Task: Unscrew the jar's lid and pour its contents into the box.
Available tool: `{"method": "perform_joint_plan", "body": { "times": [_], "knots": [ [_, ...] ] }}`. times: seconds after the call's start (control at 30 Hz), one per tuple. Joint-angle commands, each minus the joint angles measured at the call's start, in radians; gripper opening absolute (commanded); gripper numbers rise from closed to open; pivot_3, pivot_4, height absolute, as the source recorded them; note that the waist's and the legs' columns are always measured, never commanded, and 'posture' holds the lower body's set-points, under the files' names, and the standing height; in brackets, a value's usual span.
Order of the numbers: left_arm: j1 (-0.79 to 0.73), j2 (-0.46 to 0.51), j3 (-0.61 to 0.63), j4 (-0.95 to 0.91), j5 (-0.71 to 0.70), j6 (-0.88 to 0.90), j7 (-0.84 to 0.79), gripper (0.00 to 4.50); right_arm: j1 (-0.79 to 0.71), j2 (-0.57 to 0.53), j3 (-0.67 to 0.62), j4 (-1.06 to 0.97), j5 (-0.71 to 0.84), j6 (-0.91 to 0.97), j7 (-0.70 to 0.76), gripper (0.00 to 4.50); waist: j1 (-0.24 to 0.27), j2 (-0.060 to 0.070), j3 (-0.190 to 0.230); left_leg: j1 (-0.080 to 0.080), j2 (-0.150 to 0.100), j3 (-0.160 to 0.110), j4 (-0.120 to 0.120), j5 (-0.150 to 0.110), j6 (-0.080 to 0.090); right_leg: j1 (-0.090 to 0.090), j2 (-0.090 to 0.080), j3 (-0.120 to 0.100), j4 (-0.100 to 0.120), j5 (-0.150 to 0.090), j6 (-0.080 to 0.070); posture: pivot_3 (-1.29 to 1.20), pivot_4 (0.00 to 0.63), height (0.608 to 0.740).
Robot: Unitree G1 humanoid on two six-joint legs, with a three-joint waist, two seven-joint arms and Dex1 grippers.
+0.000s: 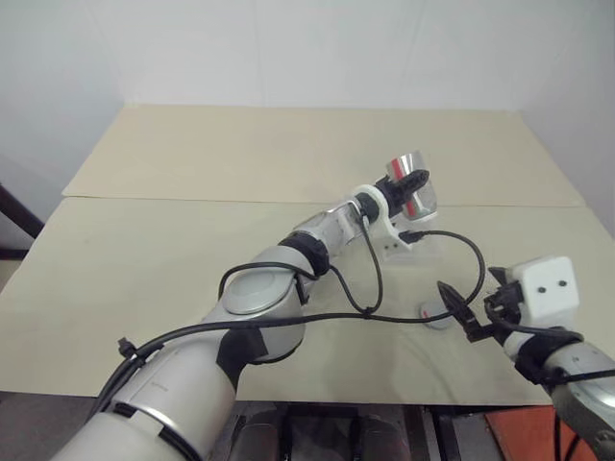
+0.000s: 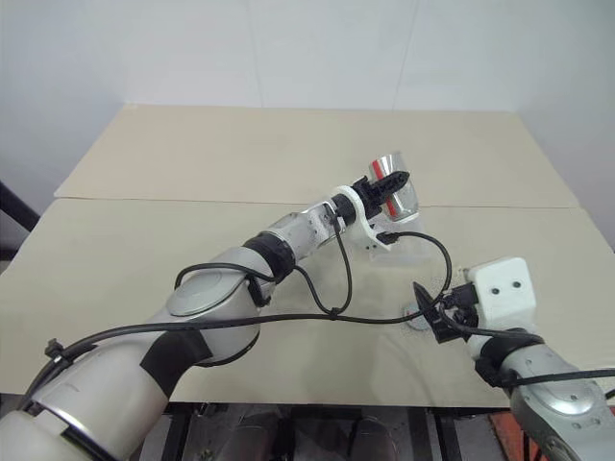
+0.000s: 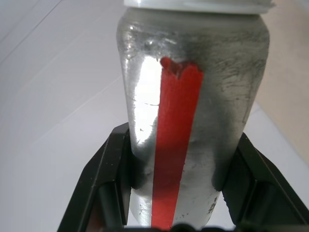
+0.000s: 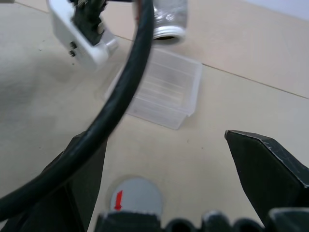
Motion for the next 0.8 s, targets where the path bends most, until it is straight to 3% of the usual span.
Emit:
{"method": "perform_joint_plan", "body": {
  "times": [0.03,0.2,0.4,0.5,0.67,0.8],
  "knots": [
    [-0.038,-0.015,-0.001,-0.003,0.003,0.022,0.01,2.12,0.038,-0.04,-0.04,-0.033,0.084,-0.077,-0.077,4.47,0.001,0.0,0.0,0.0,0.0,0.0,0.0,0.0,0.0,0.0,0.0,0.0,0.0,0.0,0.0,0.0,0.15,0.74],
    [-0.037,-0.012,0.023,-0.002,-0.017,0.015,-0.013,2.12,0.092,-0.1,-0.031,-0.033,0.148,-0.13,-0.153,4.47,0.005,0.0,0.0,0.0,0.0,0.0,0.0,0.0,0.001,0.0,0.0,0.0,0.0,0.0,0.0,0.0,0.15,0.74],
    [-0.015,-0.006,0.237,-0.01,-0.221,-0.025,-0.146,2.12,0.102,-0.131,-0.014,-0.033,0.178,-0.153,-0.202,4.47,0.003,0.0,0.0,0.0,0.0,0.0,0.001,-0.001,0.001,0.0,0.0,0.0,0.0,0.0,0.0,0.0,0.15,0.74],
    [0.001,0.014,0.419,-0.021,-0.391,-0.027,-0.248,2.12,0.099,-0.134,-0.004,-0.033,0.18,-0.15,-0.21,4.47,0.003,0.0,0.0,0.0,0.0,0.0,0.001,-0.001,0.001,0.0,0.0,0.0,0.0,0.0,0.0,0.0,0.15,0.74],
    [0.045,0.051,0.821,-0.057,-0.789,-0.014,-0.547,2.12,0.082,-0.145,0.007,-0.033,0.189,-0.154,-0.2,4.47,-0.001,0.0,0.0,0.001,0.0,0.001,0.001,0.0,0.001,0.001,0.0,0.0,0.0,0.0,0.0,0.0,0.15,0.74],
    [0.103,0.082,1.012,-0.101,-0.997,-0.023,-0.788,2.12,0.072,-0.148,0.016,-0.033,0.185,-0.149,-0.177,4.47,-0.004,0.001,0.0,0.002,0.0,0.001,0.001,0.0,0.0,0.002,0.0,0.0,0.001,0.0,0.0,0.0,0.15,0.74]
  ]
}}
